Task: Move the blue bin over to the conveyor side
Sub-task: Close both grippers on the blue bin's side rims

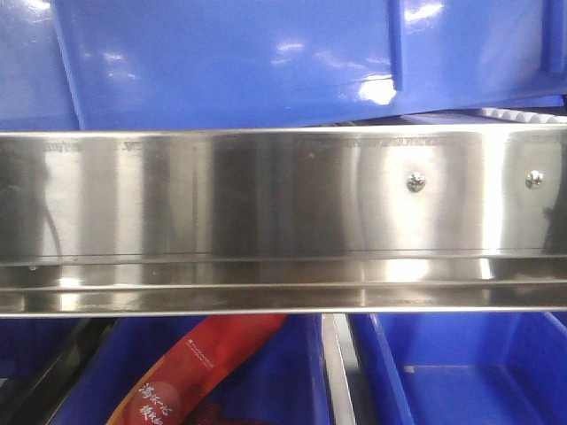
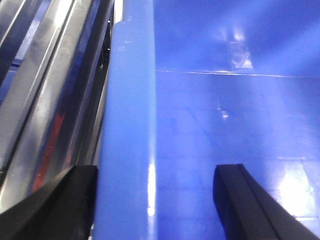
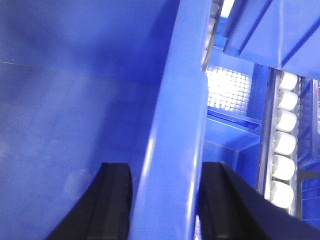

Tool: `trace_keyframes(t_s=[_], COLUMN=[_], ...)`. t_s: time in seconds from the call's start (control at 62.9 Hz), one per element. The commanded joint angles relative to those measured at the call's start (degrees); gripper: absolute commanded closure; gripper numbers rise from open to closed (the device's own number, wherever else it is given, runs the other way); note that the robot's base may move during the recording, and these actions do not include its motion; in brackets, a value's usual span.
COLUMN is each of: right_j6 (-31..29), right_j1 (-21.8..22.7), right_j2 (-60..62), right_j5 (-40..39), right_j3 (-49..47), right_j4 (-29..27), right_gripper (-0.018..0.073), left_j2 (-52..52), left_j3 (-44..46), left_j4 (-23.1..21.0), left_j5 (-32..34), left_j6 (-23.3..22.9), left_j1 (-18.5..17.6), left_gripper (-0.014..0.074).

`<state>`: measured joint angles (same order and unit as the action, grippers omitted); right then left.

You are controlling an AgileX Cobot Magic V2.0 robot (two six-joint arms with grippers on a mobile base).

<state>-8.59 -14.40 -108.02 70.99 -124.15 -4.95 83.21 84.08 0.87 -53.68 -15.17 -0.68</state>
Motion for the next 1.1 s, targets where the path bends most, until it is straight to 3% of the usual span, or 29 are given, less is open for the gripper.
trace_keyframes(t_s=[0.0, 0.223, 0.938, 1.082], right_j6=[0.2, 0.2, 0.2, 0.2], right_j1=[-0.1, -0.1, -0.1, -0.1], right_j2=[0.4, 0.4, 0.4, 0.4], right_j5=[-1.0, -1.0, -1.0, -1.0], right_j3=[-0.2, -0.2, -0.2, -0.2], right_j4=[0.0, -1.4, -1.4, -1.4], right_gripper=[0.0637, 0.0637, 0.0637, 0.0637], left_j2=[-0.1, 0.0, 0.0, 0.0], left_j3=[0.2, 0.2, 0.2, 0.2], left_j4=[0.1, 0.1, 0.9, 1.4], left_j5=[1.1, 1.9, 4.8, 4.1], left_j6=[-0.5, -1.4, -1.5, -1.5], left_j1=[-0.2, -0.2, -0.2, -0.2], left_gripper=[0.0216, 0.0279, 0.028, 0.0337])
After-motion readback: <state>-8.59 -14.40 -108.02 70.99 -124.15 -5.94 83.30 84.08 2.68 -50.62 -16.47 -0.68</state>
